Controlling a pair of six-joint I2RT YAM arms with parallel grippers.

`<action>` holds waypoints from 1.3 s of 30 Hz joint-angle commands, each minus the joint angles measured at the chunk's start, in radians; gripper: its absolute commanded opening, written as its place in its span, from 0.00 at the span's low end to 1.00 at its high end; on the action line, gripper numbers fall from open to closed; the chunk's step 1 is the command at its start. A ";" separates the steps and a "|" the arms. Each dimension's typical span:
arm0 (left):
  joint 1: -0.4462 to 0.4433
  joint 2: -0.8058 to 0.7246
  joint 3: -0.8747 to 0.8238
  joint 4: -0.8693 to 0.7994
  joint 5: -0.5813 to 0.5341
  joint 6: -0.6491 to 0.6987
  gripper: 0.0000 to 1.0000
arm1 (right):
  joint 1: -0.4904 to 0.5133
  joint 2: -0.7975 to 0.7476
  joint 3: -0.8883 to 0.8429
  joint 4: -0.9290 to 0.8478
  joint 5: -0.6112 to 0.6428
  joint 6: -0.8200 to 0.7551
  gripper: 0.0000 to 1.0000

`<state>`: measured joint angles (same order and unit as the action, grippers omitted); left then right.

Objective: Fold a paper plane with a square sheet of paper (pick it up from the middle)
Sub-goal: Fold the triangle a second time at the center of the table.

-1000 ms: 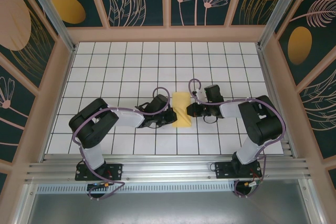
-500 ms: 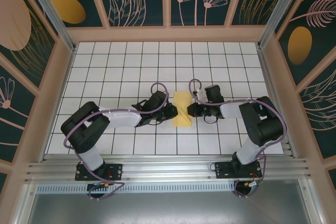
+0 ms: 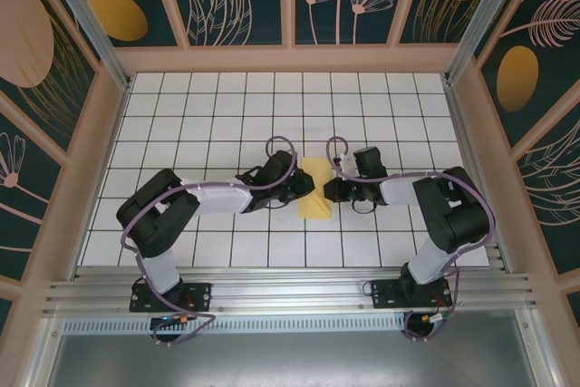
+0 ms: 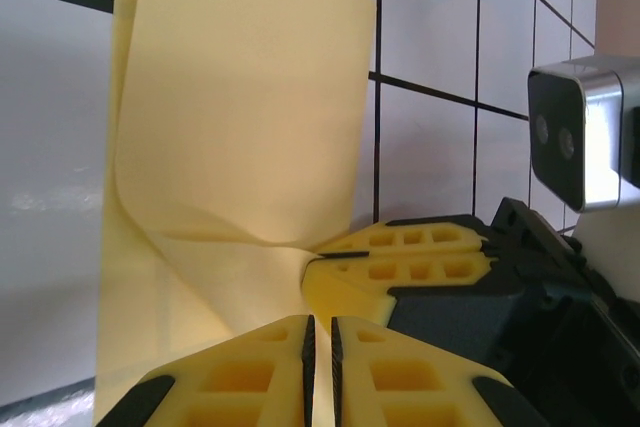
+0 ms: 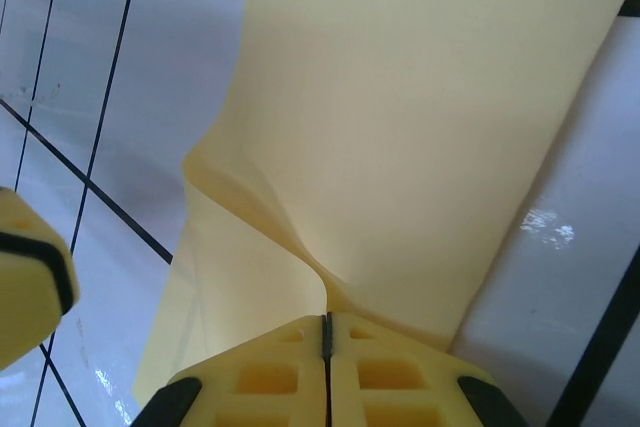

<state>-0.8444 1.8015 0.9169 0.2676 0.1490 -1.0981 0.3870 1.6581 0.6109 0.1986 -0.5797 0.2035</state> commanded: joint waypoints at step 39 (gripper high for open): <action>0.004 0.208 0.007 0.136 0.044 -0.111 0.16 | -0.008 -0.046 0.016 -0.053 0.016 0.021 0.22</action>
<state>-0.8413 1.9739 0.9268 0.4419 0.2012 -1.2068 0.3866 1.6482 0.6121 0.1951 -0.5915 0.2199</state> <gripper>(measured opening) 0.158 0.213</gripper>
